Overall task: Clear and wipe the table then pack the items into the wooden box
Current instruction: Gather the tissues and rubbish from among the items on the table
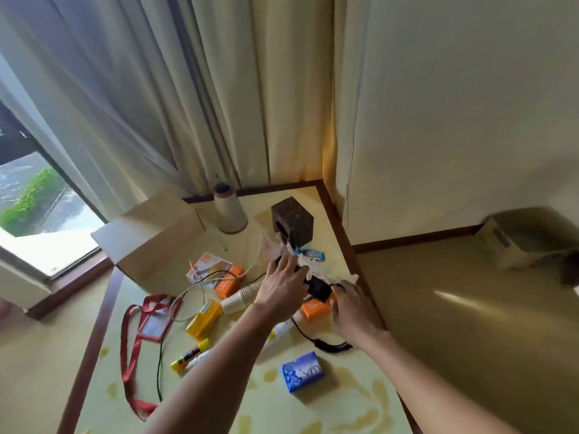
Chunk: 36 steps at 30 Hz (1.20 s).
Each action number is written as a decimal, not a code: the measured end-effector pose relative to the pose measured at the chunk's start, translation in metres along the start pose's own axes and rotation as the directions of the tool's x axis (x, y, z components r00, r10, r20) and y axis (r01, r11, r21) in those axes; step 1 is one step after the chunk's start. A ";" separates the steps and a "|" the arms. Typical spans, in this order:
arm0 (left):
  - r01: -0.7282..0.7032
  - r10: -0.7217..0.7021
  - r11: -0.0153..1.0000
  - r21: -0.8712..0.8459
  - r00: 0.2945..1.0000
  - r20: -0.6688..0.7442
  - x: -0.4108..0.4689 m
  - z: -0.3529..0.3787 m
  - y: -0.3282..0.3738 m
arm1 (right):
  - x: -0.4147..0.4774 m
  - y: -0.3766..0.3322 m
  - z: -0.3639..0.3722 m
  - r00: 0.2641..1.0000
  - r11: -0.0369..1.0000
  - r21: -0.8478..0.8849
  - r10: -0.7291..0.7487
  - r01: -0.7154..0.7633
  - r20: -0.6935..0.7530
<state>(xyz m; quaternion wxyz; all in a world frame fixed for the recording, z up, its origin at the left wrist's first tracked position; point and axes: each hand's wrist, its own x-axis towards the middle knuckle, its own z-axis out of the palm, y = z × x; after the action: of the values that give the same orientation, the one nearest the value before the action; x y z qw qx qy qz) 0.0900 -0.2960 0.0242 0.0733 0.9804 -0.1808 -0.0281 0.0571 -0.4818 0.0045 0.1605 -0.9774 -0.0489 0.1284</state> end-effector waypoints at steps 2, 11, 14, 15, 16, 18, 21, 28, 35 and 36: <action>-0.002 0.002 1.000 0.000 0.999 0.044 0.024 0.003 -0.011 | 0.022 0.003 -0.001 0.999 0.999 -0.030 0.026 -0.025 0.028; 0.079 -0.097 0.994 0.077 0.956 0.276 0.089 0.030 -0.026 | 0.091 0.028 0.010 0.990 0.996 -0.060 0.072 -0.066 0.119; 0.114 -0.117 0.993 0.028 0.948 0.296 0.094 0.035 -0.025 | 0.104 0.032 0.016 0.991 0.998 -0.055 0.042 -0.035 0.129; 0.126 -0.124 0.992 0.013 0.949 0.289 0.096 0.036 -0.026 | 0.108 0.034 0.018 0.990 0.999 -0.042 0.038 -0.032 0.135; 0.133 -0.129 0.991 0.004 0.950 0.283 0.098 0.037 -0.027 | 0.112 0.036 0.020 0.989 0.999 -0.029 0.036 -0.032 0.145; 0.136 -0.134 0.991 0.010 0.957 0.258 0.102 0.037 -0.029 | 0.121 0.041 0.022 0.989 1.000 0.011 0.025 -0.027 0.144; 0.145 -0.137 0.989 -0.037 0.976 0.168 0.103 0.033 -0.033 | 0.133 0.043 0.018 0.999 0.993 0.116 0.019 -0.024 0.045; 0.372 -0.383 0.861 -0.348 0.923 0.040 0.105 0.024 -0.078 | 0.166 0.017 -0.001 0.975 0.943 0.327 0.022 0.053 -0.222; 0.456 -0.408 0.865 -0.210 0.883 0.233 0.128 0.052 -0.104 | 0.201 -0.010 0.018 0.997 0.956 0.283 0.080 -0.080 0.012; 0.463 -0.415 0.866 -0.191 0.877 0.243 0.132 0.056 -0.105 | 0.202 -0.014 0.020 0.996 0.963 0.255 0.078 -0.085 0.035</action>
<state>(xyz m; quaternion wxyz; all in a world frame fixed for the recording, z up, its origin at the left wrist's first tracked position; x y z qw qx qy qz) 0.2448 -0.2538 -0.0505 0.1665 0.9716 0.0465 -0.1614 0.2458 -0.4344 -0.0570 0.2796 -0.9479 0.0065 0.1523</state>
